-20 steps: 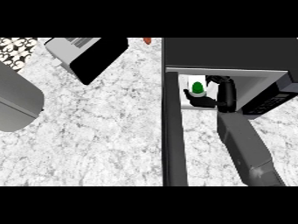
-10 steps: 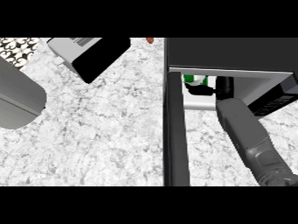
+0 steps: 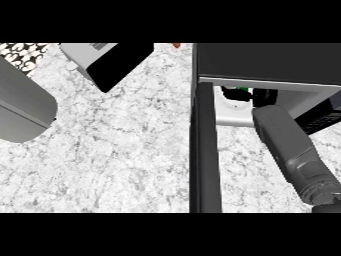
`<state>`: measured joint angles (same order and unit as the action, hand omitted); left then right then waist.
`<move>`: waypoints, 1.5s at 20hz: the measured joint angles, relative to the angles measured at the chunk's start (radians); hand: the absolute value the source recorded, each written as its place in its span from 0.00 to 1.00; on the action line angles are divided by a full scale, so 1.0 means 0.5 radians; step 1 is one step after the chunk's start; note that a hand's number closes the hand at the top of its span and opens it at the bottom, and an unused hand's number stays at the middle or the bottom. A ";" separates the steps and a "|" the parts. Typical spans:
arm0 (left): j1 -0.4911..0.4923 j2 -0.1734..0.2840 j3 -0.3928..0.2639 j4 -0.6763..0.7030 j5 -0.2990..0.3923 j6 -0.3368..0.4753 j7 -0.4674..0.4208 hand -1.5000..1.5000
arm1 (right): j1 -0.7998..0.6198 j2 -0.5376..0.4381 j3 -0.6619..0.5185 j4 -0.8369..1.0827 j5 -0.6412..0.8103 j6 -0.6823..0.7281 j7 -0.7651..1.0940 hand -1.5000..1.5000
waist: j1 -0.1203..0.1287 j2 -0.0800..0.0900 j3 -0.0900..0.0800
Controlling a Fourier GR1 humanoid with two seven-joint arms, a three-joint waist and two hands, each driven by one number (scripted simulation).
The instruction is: Pick up the milk, place it into the microwave and close the microwave
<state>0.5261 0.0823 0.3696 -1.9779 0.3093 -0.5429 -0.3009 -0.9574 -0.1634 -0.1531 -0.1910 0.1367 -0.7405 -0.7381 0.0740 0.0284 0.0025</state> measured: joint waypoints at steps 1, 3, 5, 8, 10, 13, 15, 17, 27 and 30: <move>-0.011 0.004 0.004 0.004 -0.002 0.003 0.005 0.00 | -0.007 -0.006 -0.012 0.012 -0.002 -0.020 0.001 1.00 | 0.003 0.003 0.000; -0.026 -0.013 -0.021 0.015 -0.033 0.010 0.008 0.00 | -0.010 -0.032 -0.037 0.033 -0.012 -0.030 -0.005 1.00 | 0.006 0.008 0.001; -0.040 -0.009 -0.024 0.024 -0.044 0.004 0.001 0.00 | -0.003 -0.058 -0.066 0.050 -0.026 -0.043 -0.012 1.00 | 0.019 0.015 0.002; -0.077 -0.021 -0.046 0.034 -0.079 0.022 0.010 0.00 | 0.002 -0.095 -0.092 0.080 -0.033 -0.052 -0.017 1.00 | 0.025 0.022 0.003; -0.096 -0.018 -0.052 0.040 -0.073 0.026 0.031 0.00 | 0.020 -0.123 -0.104 0.100 -0.034 -0.047 -0.029 1.00 | 0.033 0.029 0.004; -0.121 -0.018 -0.051 0.048 -0.081 0.038 0.039 0.00 | 0.026 -0.150 -0.118 0.119 -0.036 -0.032 -0.042 1.00 | 0.047 0.030 0.003; -0.127 -0.019 -0.059 0.071 -0.090 0.028 0.032 0.00 | 0.029 -0.158 -0.117 0.135 -0.023 -0.054 -0.035 1.00 | 0.060 0.028 -0.003; -0.131 -0.017 -0.060 0.082 -0.090 0.026 0.038 0.00 | 0.036 -0.165 -0.111 0.147 -0.006 -0.077 -0.034 1.00 | 0.071 0.028 -0.006; -0.232 0.012 -0.056 0.149 -0.099 0.040 0.066 0.00 | 0.028 -0.175 -0.036 0.232 0.098 -0.136 0.021 0.00 | 0.094 0.050 0.005; -0.269 0.009 -0.068 0.176 -0.117 0.046 0.060 0.00 | -0.002 -0.164 -0.032 0.227 0.109 -0.166 0.044 0.00 | 0.101 0.056 0.006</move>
<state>0.3916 0.0868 0.3358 -1.8897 0.2508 -0.5197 -0.2710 -0.9582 -0.2456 -0.1690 -0.0774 0.1911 -0.8236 -0.7162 0.1247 0.0565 0.0056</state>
